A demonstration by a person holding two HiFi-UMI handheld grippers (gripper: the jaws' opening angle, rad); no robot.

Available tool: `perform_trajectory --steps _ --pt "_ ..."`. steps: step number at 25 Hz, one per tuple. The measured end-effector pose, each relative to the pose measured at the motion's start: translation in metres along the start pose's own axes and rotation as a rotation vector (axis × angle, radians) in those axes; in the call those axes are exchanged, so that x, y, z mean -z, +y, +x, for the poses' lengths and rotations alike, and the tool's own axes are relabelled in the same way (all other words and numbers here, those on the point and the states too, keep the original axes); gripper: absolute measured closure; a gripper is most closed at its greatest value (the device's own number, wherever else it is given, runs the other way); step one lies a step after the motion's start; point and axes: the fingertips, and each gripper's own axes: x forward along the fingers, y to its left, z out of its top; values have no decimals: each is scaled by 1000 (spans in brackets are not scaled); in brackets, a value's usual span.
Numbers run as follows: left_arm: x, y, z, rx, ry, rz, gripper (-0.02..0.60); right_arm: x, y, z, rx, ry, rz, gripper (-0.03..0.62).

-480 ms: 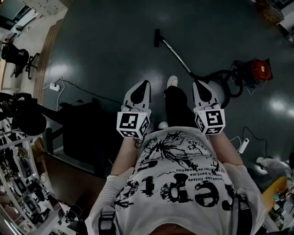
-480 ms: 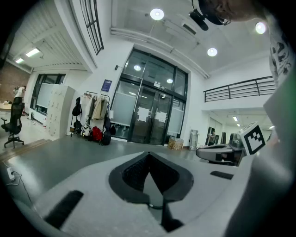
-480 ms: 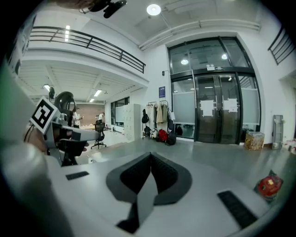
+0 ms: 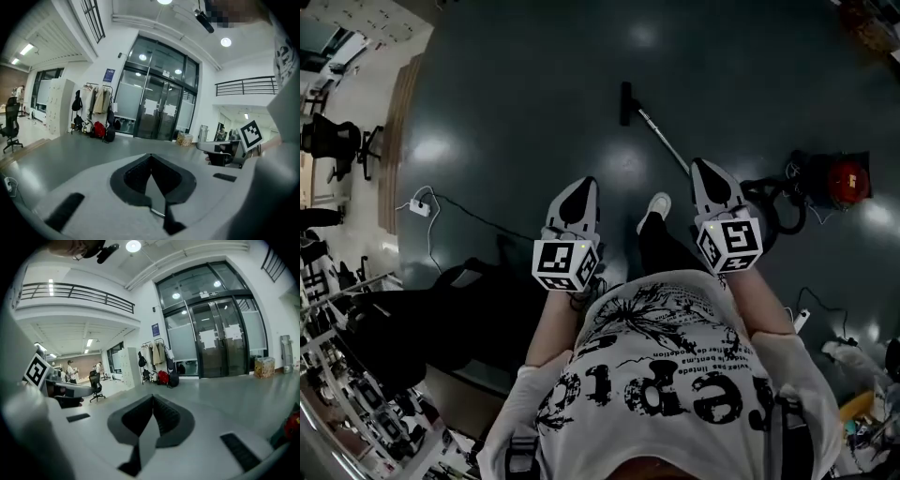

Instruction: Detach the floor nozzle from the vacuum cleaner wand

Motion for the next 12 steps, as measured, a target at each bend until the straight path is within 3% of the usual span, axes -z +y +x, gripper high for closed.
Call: perform_trajectory --steps 7,12 --pt "-39 47 124 -12 21 -60 577 -21 -97 110 25 73 46 591" --pt "-40 86 191 6 71 -67 577 -13 -126 173 65 110 97 591"
